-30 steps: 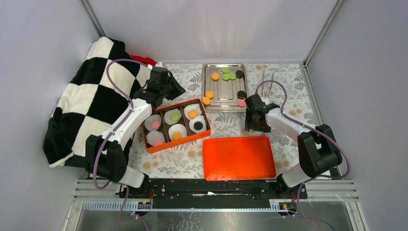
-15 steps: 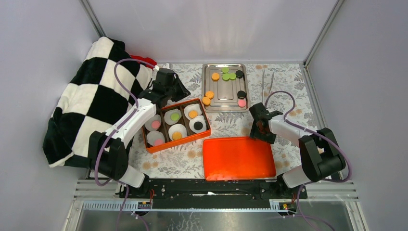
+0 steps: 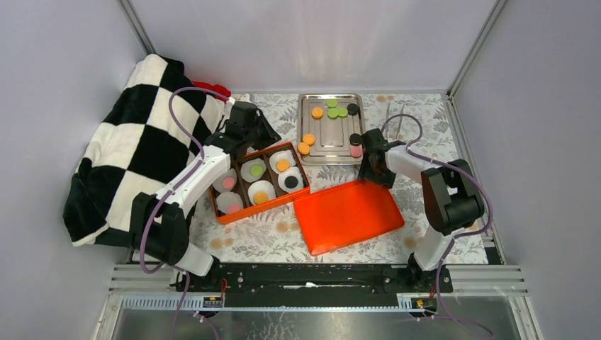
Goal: Pack the cookies
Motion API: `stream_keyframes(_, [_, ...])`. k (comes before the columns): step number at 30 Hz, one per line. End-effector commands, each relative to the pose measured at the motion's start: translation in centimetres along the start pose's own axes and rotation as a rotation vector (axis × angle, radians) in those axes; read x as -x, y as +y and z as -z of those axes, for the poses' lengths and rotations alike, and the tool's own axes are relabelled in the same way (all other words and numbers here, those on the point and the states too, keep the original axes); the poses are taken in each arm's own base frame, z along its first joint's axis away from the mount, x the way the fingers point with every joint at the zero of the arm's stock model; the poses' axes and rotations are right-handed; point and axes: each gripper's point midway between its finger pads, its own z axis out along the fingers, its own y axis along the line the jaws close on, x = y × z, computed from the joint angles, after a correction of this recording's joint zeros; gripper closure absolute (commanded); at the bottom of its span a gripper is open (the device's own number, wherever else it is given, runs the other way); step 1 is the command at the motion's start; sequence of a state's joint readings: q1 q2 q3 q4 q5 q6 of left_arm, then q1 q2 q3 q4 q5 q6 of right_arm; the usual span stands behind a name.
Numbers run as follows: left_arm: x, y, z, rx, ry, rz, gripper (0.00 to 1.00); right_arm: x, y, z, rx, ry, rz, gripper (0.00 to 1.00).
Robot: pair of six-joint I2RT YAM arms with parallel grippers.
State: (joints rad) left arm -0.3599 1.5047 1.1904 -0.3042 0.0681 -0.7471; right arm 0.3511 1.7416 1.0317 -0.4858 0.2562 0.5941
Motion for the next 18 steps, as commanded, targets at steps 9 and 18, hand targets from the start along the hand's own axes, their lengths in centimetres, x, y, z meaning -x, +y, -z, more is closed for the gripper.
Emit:
stream_keyframes(9, [-0.1,-0.1,-1.0,-0.009,-0.009,-0.020,0.77,2.9,-5.0,1.4,-0.150,-0.068,0.041,0.26])
stream_keyframes(18, [-0.7,-0.7,-1.3,-0.020,0.005,-0.027,0.78,2.7,-7.8,3.0,-0.239,-0.108,0.050,0.27])
